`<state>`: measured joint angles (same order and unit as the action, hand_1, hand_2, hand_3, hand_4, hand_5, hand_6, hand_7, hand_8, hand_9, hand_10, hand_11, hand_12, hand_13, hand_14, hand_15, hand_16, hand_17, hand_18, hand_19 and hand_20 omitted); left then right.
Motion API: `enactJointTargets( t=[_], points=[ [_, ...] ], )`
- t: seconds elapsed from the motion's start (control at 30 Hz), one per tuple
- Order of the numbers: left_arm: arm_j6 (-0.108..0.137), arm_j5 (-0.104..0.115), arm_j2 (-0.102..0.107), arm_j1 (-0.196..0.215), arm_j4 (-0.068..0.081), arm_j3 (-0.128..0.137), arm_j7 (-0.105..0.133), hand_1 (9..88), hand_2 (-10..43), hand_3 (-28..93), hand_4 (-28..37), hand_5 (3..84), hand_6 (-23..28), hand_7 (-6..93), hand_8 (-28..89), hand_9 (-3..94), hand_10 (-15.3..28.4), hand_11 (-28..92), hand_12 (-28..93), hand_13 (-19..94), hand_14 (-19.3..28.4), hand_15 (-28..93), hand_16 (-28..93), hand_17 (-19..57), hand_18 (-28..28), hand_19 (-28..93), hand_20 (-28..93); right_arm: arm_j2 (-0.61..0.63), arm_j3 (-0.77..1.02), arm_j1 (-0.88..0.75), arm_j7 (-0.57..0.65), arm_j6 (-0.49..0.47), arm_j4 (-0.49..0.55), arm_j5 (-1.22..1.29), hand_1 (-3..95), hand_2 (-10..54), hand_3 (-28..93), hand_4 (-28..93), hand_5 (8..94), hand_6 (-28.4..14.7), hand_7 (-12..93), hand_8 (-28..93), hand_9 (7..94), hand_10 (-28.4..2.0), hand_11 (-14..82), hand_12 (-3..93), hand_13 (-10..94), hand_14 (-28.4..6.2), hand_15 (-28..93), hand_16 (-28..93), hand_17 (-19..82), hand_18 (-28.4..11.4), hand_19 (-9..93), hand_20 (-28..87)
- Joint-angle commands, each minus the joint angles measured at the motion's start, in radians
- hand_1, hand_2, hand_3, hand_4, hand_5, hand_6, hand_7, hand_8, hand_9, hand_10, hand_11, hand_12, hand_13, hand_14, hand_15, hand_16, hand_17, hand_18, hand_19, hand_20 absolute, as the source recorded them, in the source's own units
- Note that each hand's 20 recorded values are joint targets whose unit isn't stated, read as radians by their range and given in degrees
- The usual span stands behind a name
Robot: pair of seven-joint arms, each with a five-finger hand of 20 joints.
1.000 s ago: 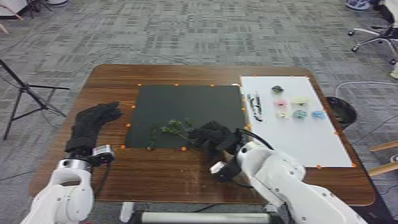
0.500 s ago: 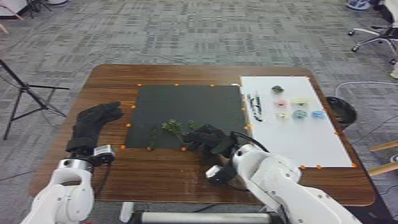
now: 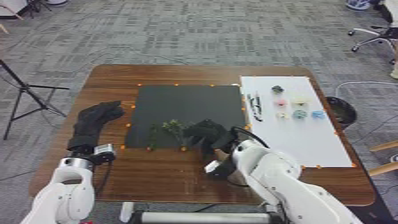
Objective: Arrange flowers
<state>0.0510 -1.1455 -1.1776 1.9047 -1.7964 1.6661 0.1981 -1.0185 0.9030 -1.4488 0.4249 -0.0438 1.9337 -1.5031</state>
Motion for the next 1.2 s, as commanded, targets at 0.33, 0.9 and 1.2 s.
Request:
enactJointTargets(
  t=[0.33,0.9,1.2],
  points=[
    [0.006,0.002,-0.005,0.028,-0.018,0.006,-0.006,26.4,8.0,66,-25.0,56.9,3.1,15.2,-7,54.6,15.1,22,14,45,18.9,26,2,10.5,12.8,13,22,0.112,0.238,-0.003,0.07,0.218,0.0,-0.432,32.9,-9.1,60,-8,65.0,-4.7,19,-2,73.6,-15.7,23.2,25.7,83,-7.9,46,33,53,-15.8,88,41],
    [0.003,0.003,-0.003,0.036,-0.033,-0.008,-0.006,26.4,8.0,66,-24.9,56.9,3.1,15.3,-7,54.6,15.2,22,14,45,19.0,26,2,10.4,12.8,13,22,0.004,0.082,0.256,0.121,-0.039,-0.271,-0.736,28.9,-9.5,53,-8,61.9,-10.0,8,-2,73.6,-18.1,20.6,25.4,85,-7.1,49,33,56,-14.4,89,43],
    [-0.002,0.005,-0.001,0.042,-0.039,-0.005,-0.009,26.4,8.0,66,-24.9,56.9,3.1,15.2,-7,54.7,15.2,22,14,45,19.0,26,2,10.3,12.8,13,22,-0.011,0.048,0.318,0.107,-0.044,-0.352,-0.852,30.0,-9.5,53,-7,61.4,-9.1,9,-1,73.7,-18.0,20.9,25.6,86,-6.7,49,33,57,-13.8,89,43]
  ],
)
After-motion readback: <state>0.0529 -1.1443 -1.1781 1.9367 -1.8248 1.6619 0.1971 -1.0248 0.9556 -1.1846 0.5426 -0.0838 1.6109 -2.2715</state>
